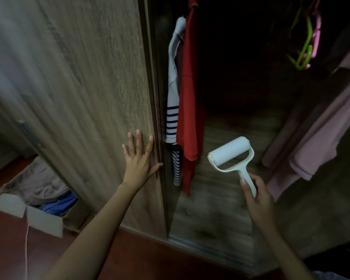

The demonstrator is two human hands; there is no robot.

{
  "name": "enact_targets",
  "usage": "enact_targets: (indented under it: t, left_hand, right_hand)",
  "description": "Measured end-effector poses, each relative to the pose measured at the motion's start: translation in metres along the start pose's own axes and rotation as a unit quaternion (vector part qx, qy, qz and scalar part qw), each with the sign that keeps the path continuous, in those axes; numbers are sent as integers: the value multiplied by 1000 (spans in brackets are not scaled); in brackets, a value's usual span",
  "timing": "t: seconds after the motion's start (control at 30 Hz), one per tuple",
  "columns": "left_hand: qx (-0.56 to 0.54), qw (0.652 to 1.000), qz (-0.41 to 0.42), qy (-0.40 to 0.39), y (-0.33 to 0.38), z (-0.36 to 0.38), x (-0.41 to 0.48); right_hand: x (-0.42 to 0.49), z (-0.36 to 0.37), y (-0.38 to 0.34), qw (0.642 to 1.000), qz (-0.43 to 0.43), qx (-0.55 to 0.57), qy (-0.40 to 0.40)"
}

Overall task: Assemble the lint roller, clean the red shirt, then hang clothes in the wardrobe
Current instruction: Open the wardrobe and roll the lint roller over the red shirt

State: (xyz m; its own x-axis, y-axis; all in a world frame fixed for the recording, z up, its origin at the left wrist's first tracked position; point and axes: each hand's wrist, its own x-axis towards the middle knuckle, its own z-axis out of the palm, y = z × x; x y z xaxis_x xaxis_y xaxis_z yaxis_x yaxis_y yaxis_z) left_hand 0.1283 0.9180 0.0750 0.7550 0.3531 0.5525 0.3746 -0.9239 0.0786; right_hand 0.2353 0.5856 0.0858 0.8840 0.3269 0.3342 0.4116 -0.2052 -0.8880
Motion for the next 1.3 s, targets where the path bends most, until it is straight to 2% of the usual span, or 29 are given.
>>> enact_targets:
  t: [0.33,0.43,0.53,0.63,0.77,0.93,1.03,1.17,1.3]
  left_hand:
    - [-8,1000,-13,21,9,-6,-6]
    - [-71,995,-28,58,30,-18,-11]
    - [-140,982,22,129,56,-33,-4]
    - [-232,961,50,144,85,-47,15]
    - [-326,939,-11,111,118,-58,37]
    - [-369,925,-73,60,131,-47,52]
    - [-405,903,-118,86,127,-39,54]
    - [-426,889,-133,105,118,-49,44]
    - [-508,840,-160,103,107,-68,28]
  right_hand:
    - [-5,1,-10,1000,-2,-6,9]
    - [-7,-2,-11,1000,4,3,7]
    - [-9,-4,-11,1000,10,14,11]
    - [-11,-8,-9,1000,11,17,15]
    - [-16,-13,-6,999,21,19,30]
    - [-21,-16,-8,998,21,13,53]
    - [-22,-17,-9,998,23,15,56]
    - [-23,-16,-10,998,25,21,56]
    - [-23,-8,-15,999,16,24,41]
